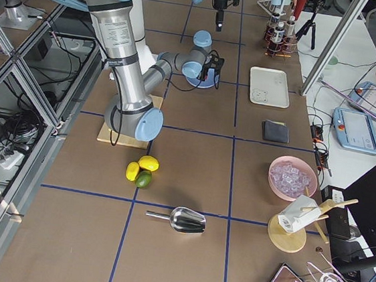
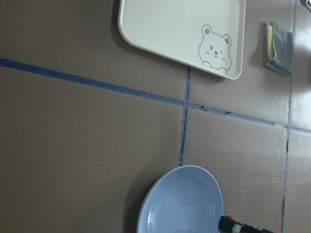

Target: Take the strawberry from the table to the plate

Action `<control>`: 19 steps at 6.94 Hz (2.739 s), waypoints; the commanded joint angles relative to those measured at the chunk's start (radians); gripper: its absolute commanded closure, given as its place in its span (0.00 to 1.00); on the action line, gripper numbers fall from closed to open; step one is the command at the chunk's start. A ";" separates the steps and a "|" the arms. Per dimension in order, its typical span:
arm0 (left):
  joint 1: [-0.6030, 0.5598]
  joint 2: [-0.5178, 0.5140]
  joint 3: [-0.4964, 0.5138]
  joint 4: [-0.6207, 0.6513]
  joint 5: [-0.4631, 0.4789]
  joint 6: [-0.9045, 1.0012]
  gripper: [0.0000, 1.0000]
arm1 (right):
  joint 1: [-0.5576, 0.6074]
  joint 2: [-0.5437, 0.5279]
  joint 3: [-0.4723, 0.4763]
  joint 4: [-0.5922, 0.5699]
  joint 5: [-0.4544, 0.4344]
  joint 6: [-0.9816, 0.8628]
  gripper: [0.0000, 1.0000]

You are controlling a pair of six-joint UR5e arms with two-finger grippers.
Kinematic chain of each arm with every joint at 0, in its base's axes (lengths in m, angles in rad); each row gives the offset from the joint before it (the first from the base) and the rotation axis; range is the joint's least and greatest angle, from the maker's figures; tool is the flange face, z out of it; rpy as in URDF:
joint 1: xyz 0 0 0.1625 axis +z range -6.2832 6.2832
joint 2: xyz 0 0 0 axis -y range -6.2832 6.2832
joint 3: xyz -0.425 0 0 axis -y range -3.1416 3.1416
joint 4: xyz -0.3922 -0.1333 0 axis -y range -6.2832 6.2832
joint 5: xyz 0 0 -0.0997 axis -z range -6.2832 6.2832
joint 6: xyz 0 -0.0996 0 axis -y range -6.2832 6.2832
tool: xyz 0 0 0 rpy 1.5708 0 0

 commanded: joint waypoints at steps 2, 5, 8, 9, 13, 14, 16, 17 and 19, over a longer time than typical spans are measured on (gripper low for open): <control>-0.006 0.000 0.006 0.001 -0.008 0.000 0.09 | -0.015 0.027 -0.067 0.002 -0.052 0.010 1.00; -0.006 0.000 0.006 0.001 -0.006 0.000 0.08 | -0.020 0.029 -0.099 -0.004 -0.074 0.000 1.00; -0.005 0.000 0.007 0.001 -0.006 0.000 0.06 | -0.021 0.036 -0.096 -0.006 -0.075 0.001 0.00; -0.005 0.000 0.009 0.001 -0.006 0.000 0.06 | -0.020 0.033 -0.090 -0.006 -0.074 -0.002 0.00; -0.035 0.156 0.000 0.002 0.010 0.364 0.06 | 0.173 -0.350 0.309 -0.038 0.162 -0.137 0.00; -0.069 0.217 0.007 0.002 0.010 0.509 0.06 | 0.233 -0.507 0.376 -0.024 0.208 -0.298 0.00; -0.185 0.378 0.024 0.004 0.032 0.905 0.05 | 0.444 -0.702 0.396 -0.024 0.322 -0.658 0.00; -0.265 0.432 0.044 0.004 0.032 1.081 0.05 | 0.550 -0.773 0.378 -0.026 0.345 -0.859 0.00; -0.412 0.471 0.119 0.016 0.023 1.353 0.05 | 0.806 -0.833 0.246 -0.029 0.482 -1.252 0.00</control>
